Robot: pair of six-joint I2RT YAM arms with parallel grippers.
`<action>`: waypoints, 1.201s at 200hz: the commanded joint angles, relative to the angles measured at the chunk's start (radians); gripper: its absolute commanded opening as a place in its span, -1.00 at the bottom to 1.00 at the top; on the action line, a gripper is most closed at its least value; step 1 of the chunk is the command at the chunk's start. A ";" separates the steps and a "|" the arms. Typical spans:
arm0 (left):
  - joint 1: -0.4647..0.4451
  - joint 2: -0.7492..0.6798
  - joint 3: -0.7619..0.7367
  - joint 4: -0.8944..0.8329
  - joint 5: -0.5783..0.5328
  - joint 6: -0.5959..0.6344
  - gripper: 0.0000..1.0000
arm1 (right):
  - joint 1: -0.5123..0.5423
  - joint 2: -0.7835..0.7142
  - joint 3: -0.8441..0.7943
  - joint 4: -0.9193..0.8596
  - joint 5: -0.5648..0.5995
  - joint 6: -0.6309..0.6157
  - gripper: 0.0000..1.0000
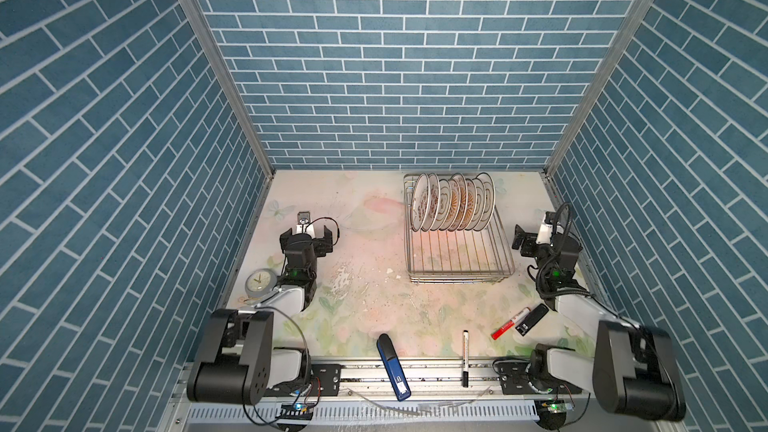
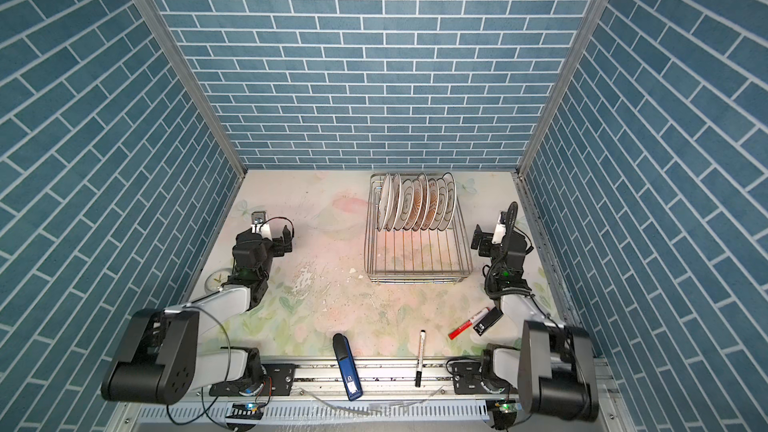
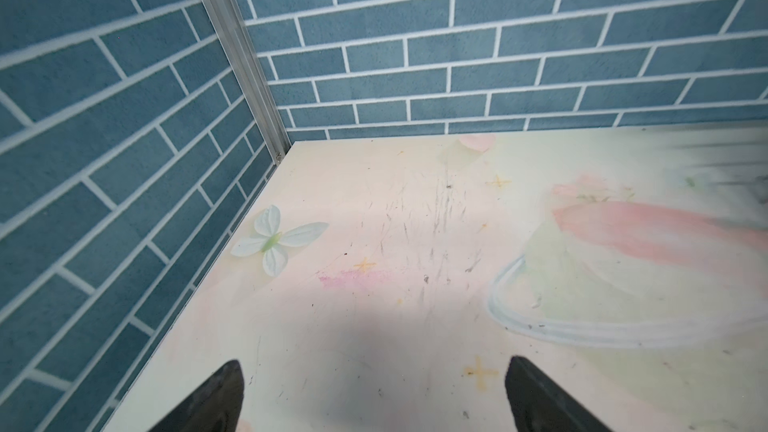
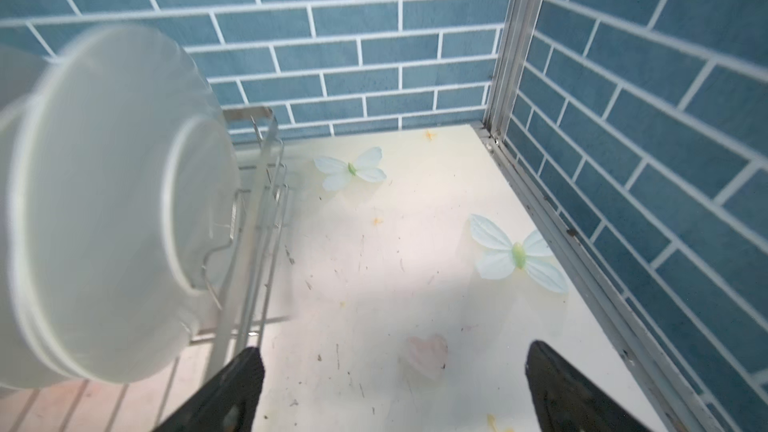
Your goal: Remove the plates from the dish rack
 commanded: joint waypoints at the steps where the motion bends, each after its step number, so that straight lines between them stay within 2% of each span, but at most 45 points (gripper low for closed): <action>1: -0.005 -0.100 0.033 -0.136 0.083 -0.109 0.99 | 0.000 -0.097 0.062 -0.199 0.004 0.192 0.98; 27: -0.005 -0.221 0.020 -0.146 0.149 -0.306 0.99 | 0.001 -0.214 0.087 -0.316 -0.052 0.241 0.98; 48: -0.005 -0.314 0.001 -0.164 0.203 -0.535 0.99 | 0.001 -0.318 0.115 -0.470 0.001 0.500 0.98; 56: -0.004 -0.343 -0.005 -0.167 0.216 -0.601 0.99 | 0.000 -0.352 0.117 -0.485 -0.049 0.520 0.98; 70: -0.003 -0.389 -0.025 -0.121 0.304 -0.627 0.99 | 0.001 -0.404 0.113 -0.463 -0.189 0.499 0.98; 93: -0.002 -0.476 -0.081 -0.096 0.326 -0.755 0.99 | 0.001 -0.472 0.072 -0.422 -0.272 0.541 0.98; 104: -0.002 -0.501 -0.097 -0.072 0.382 -0.753 0.99 | 0.001 -0.492 0.055 -0.392 -0.296 0.545 0.98; 125: -0.002 -0.520 -0.102 -0.100 0.430 -0.838 0.99 | 0.000 -0.465 0.066 -0.355 -0.399 0.580 0.98; 143: -0.002 -0.504 -0.088 -0.078 0.509 -0.854 0.99 | 0.008 -0.396 0.091 -0.325 -0.424 0.629 0.98; 161: -0.004 -0.475 -0.045 -0.059 0.605 -0.872 0.99 | 0.047 -0.304 0.199 -0.502 -0.356 0.573 0.97; 185: -0.018 -0.457 0.077 -0.208 0.678 -0.853 0.99 | 0.148 -0.219 0.314 -0.602 -0.243 0.507 0.98; 202: -0.039 -0.452 0.153 -0.313 0.674 -0.838 0.99 | 0.219 -0.189 0.376 -0.633 -0.165 0.462 0.97; 240: -0.079 -0.445 0.276 -0.493 0.651 -0.887 0.99 | 0.328 -0.094 0.540 -0.733 -0.121 0.398 0.97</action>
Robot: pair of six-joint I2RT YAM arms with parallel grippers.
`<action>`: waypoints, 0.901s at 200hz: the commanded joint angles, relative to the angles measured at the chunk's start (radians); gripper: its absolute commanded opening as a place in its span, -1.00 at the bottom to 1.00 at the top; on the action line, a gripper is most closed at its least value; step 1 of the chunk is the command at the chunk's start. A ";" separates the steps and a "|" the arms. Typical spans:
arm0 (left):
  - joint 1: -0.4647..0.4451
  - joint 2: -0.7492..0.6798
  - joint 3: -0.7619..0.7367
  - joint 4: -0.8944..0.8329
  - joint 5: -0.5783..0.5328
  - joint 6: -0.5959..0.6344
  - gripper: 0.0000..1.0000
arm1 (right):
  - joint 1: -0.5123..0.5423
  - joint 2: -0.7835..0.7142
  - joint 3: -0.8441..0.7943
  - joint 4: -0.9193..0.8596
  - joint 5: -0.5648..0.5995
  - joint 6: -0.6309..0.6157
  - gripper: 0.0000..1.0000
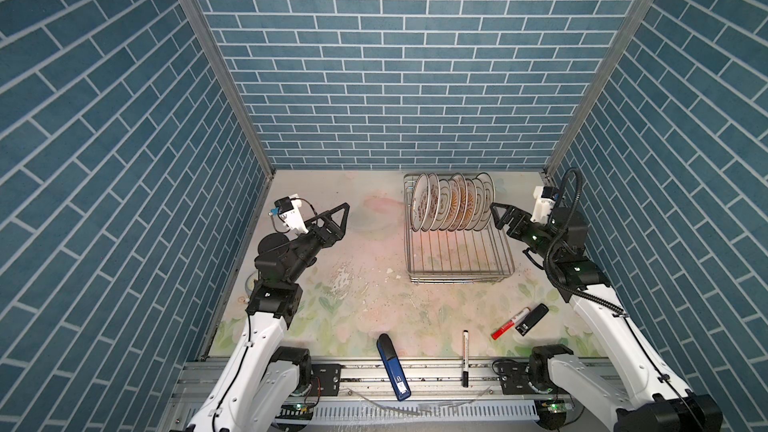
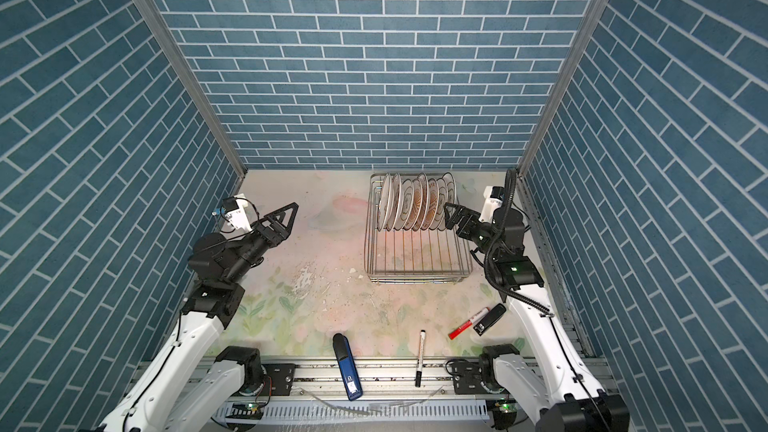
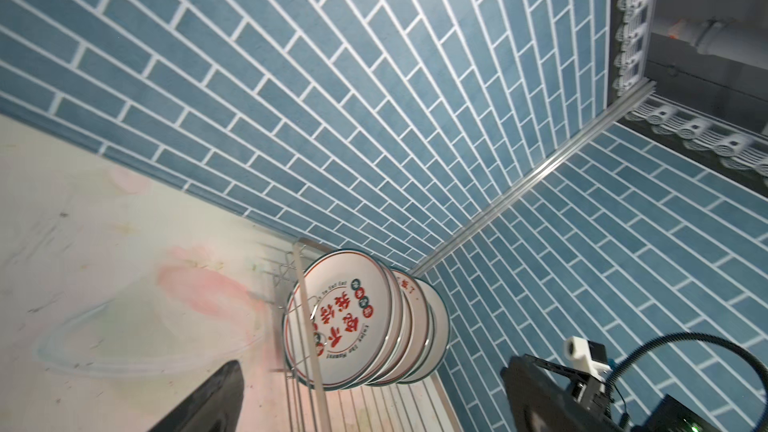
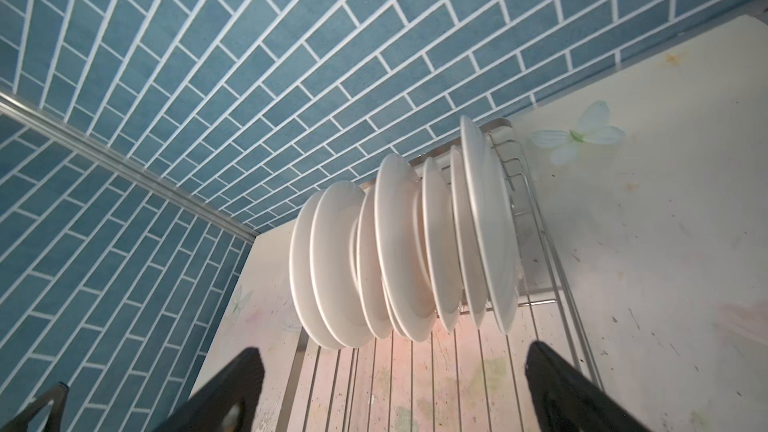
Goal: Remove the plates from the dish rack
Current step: 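Move the right gripper to the nearest plate while the left gripper rises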
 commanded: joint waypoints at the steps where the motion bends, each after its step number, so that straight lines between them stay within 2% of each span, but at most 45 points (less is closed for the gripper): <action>1: -0.022 0.001 0.062 -0.161 0.012 -0.041 0.99 | 0.063 0.054 0.110 -0.098 0.084 -0.079 0.98; 25: -0.105 0.018 0.115 -0.211 -0.008 -0.029 0.99 | 0.146 0.118 0.199 -0.152 0.136 -0.113 0.96; 38: -0.141 0.042 0.120 -0.218 -0.020 -0.024 0.99 | 0.191 0.147 0.238 -0.162 0.203 -0.127 0.93; 71: -0.192 0.106 0.000 -0.018 -0.080 -0.067 0.99 | 0.318 0.256 0.375 -0.255 0.381 -0.178 0.94; 111: -0.233 0.238 -0.118 0.322 -0.131 -0.179 0.99 | 0.431 0.397 0.528 -0.338 0.577 -0.242 0.92; 149: -0.243 0.429 -0.199 0.605 -0.073 -0.243 0.99 | 0.488 0.576 0.697 -0.405 0.645 -0.283 0.83; 180: -0.244 0.465 -0.193 0.560 -0.041 -0.223 0.99 | 0.506 0.706 0.819 -0.439 0.665 -0.310 0.68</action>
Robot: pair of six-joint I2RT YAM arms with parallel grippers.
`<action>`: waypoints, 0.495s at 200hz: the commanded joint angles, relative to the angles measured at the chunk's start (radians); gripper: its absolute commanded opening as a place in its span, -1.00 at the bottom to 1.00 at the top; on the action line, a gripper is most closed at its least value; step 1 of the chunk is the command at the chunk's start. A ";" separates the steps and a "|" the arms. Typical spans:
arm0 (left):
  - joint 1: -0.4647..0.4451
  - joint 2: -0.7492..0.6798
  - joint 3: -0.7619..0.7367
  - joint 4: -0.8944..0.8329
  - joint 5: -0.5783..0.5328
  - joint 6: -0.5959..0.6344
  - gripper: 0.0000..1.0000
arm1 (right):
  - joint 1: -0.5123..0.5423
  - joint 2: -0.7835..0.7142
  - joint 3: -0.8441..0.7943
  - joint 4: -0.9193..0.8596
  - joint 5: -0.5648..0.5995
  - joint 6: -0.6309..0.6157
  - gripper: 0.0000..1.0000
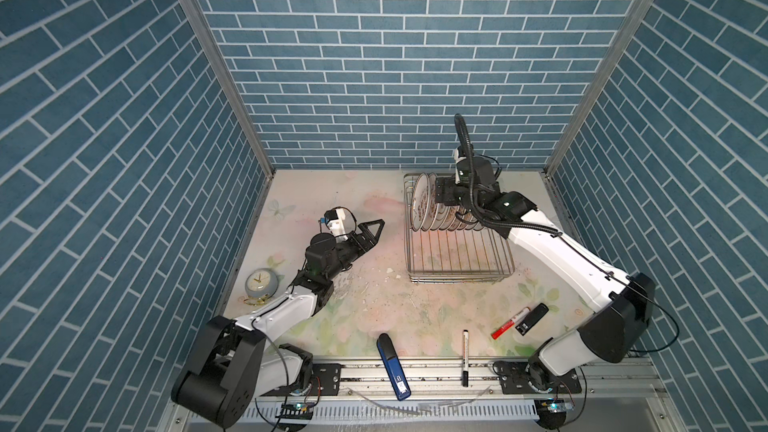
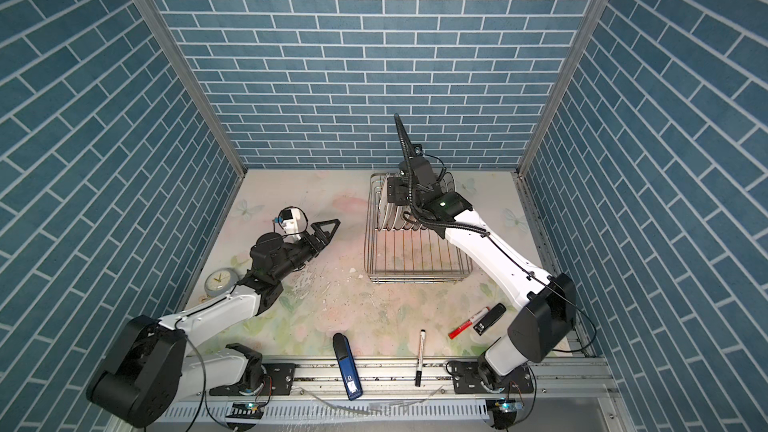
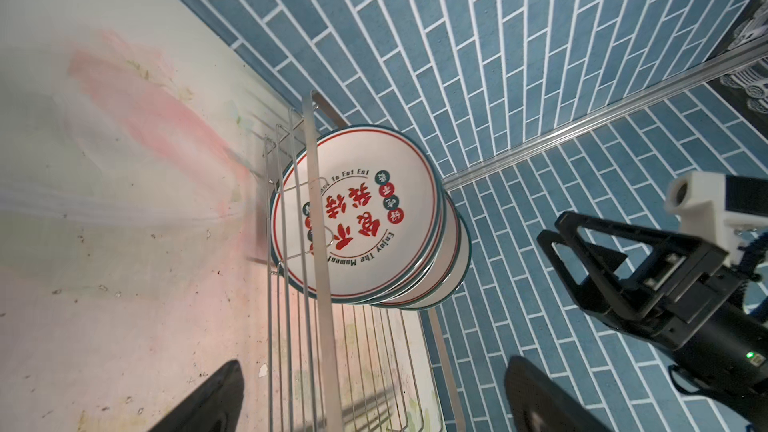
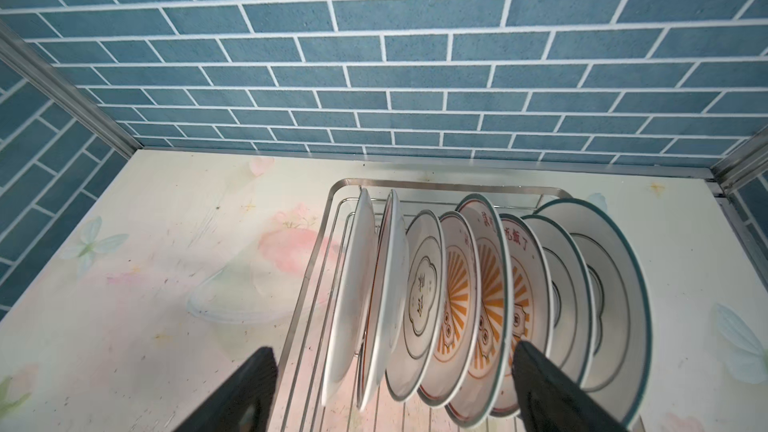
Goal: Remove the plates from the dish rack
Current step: 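Move the right gripper to the nearest plate while the left gripper rises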
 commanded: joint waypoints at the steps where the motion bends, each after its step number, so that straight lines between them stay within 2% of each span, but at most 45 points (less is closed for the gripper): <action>1: -0.005 -0.007 0.001 0.088 0.031 0.002 0.99 | 0.013 0.077 0.090 -0.069 0.064 -0.049 0.68; 21: -0.013 -0.052 0.050 -0.106 0.002 0.066 0.99 | 0.016 0.149 0.152 -0.080 0.058 -0.053 0.50; 32: -0.022 -0.077 0.063 -0.175 -0.025 0.093 0.99 | 0.021 0.178 0.180 -0.082 0.066 -0.058 0.47; 53: -0.028 -0.106 0.058 -0.180 -0.026 0.085 0.99 | 0.027 0.226 0.229 -0.103 0.078 -0.066 0.41; 69: -0.038 -0.123 0.069 -0.202 -0.022 0.095 0.99 | 0.031 0.253 0.251 -0.106 0.086 -0.071 0.23; 99: -0.059 -0.145 0.081 -0.254 -0.053 0.123 0.99 | 0.040 0.286 0.277 -0.112 0.092 -0.072 0.04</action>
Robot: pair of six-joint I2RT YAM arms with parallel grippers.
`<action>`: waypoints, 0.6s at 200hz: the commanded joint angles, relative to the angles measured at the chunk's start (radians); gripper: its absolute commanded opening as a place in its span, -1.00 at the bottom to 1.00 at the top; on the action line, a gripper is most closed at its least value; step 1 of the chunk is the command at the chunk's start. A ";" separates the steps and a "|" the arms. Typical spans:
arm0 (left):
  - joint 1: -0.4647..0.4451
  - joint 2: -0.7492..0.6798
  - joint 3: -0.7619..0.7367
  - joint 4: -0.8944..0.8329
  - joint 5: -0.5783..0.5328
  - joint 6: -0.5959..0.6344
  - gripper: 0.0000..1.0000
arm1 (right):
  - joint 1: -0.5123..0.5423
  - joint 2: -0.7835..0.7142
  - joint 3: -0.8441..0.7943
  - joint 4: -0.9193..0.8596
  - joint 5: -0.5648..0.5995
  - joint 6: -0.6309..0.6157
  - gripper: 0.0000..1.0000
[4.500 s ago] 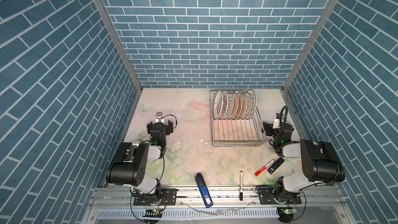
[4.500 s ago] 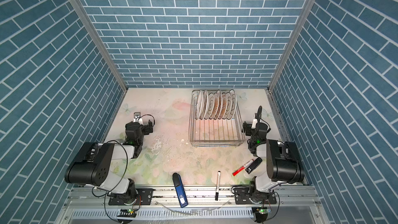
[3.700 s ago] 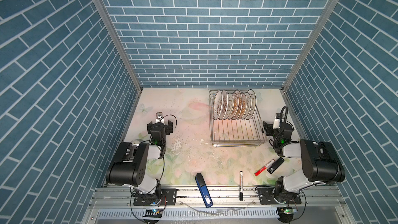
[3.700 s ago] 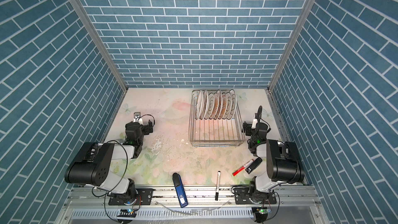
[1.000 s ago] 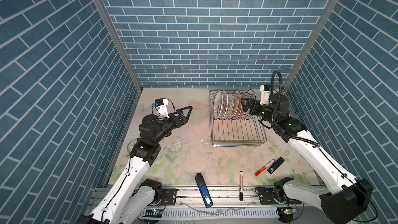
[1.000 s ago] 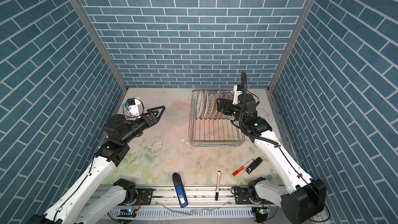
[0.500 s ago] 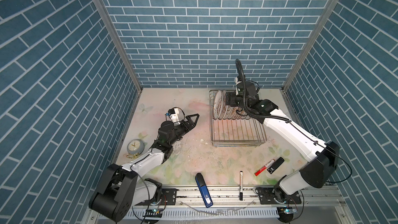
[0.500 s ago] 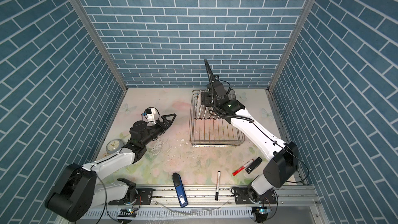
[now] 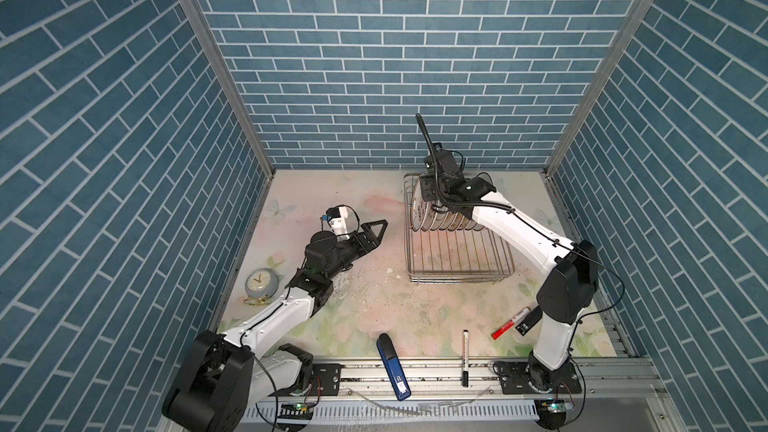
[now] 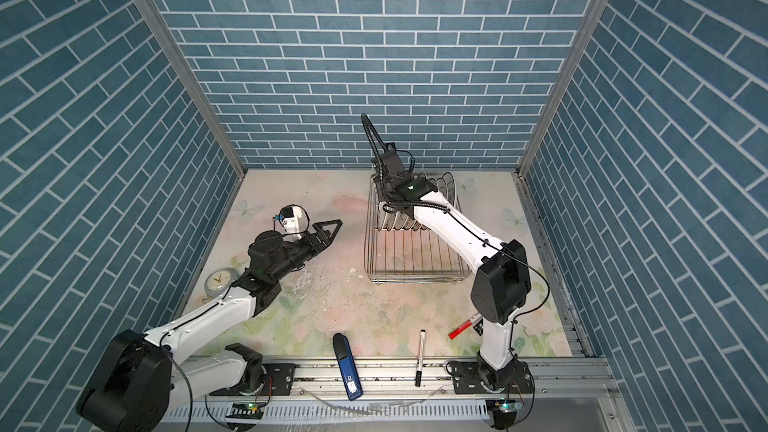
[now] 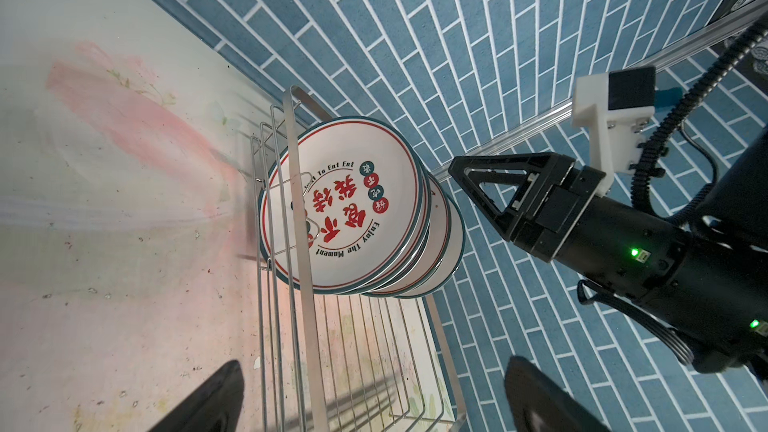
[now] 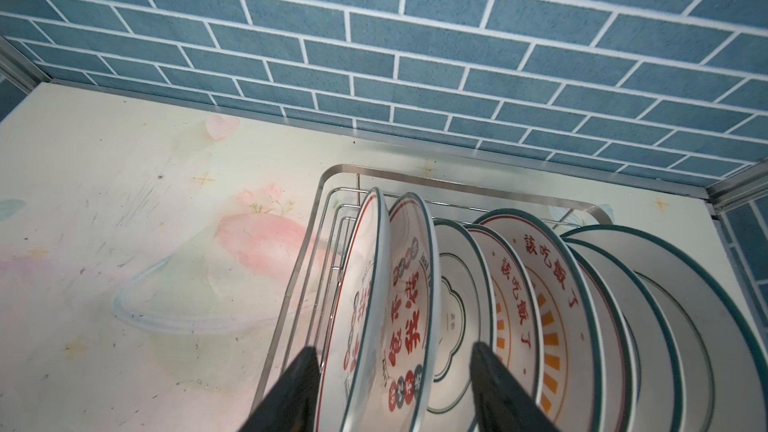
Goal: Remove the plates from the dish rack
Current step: 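Move the right gripper to the nearest plate while the left gripper rises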
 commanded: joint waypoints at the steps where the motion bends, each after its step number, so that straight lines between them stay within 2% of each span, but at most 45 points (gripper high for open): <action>1: -0.018 -0.018 0.027 -0.062 -0.023 0.042 0.99 | 0.013 0.028 0.053 -0.033 0.030 -0.019 0.03; 19: -0.023 -0.020 0.032 -0.069 -0.024 0.042 0.99 | 0.016 0.056 0.081 -0.054 0.031 -0.016 -0.08; 79: -0.030 -0.026 0.031 -0.083 -0.038 0.042 0.99 | 0.020 0.166 0.187 -0.118 0.053 -0.011 -0.19; 120: -0.032 -0.031 0.036 -0.104 -0.046 0.047 0.99 | 0.018 0.224 0.244 -0.150 0.081 0.005 -0.40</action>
